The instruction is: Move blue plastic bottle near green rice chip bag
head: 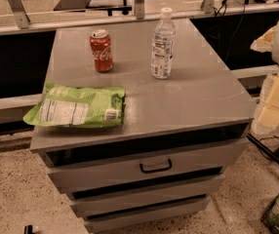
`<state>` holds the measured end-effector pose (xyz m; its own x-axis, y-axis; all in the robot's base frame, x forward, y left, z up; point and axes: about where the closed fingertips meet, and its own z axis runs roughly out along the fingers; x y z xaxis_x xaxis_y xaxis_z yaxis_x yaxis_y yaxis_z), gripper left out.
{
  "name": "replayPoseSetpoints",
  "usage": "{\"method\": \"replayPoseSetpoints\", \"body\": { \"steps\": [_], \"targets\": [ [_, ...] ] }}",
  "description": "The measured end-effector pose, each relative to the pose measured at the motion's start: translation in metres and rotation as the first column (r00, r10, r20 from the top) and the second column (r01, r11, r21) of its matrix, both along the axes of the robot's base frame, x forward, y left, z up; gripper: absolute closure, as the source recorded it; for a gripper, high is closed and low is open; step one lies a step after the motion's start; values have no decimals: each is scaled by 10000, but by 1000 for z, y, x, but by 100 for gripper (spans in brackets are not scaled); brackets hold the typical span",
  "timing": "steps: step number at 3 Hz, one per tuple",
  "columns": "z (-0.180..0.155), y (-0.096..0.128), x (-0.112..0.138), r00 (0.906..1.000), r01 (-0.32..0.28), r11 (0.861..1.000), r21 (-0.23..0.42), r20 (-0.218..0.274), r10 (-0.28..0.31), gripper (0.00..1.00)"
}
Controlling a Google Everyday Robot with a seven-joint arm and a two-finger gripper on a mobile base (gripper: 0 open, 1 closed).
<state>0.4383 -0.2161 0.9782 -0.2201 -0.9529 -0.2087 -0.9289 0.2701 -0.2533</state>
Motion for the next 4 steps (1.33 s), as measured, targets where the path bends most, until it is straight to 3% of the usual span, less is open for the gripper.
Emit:
{"method": "replayPoseSetpoints", "body": {
  "steps": [1,2,3,4],
  "targets": [
    [0,0,0,10000,0,10000,0,2,0,0],
    [5,-3,21,9994,-253,9986,467,235,243,0],
    [28,-15,83,9910,-531,9924,1114,1281,386,0],
    [42,11,136,9750,-1057,9595,2611,2169,484,0]
  ]
}}
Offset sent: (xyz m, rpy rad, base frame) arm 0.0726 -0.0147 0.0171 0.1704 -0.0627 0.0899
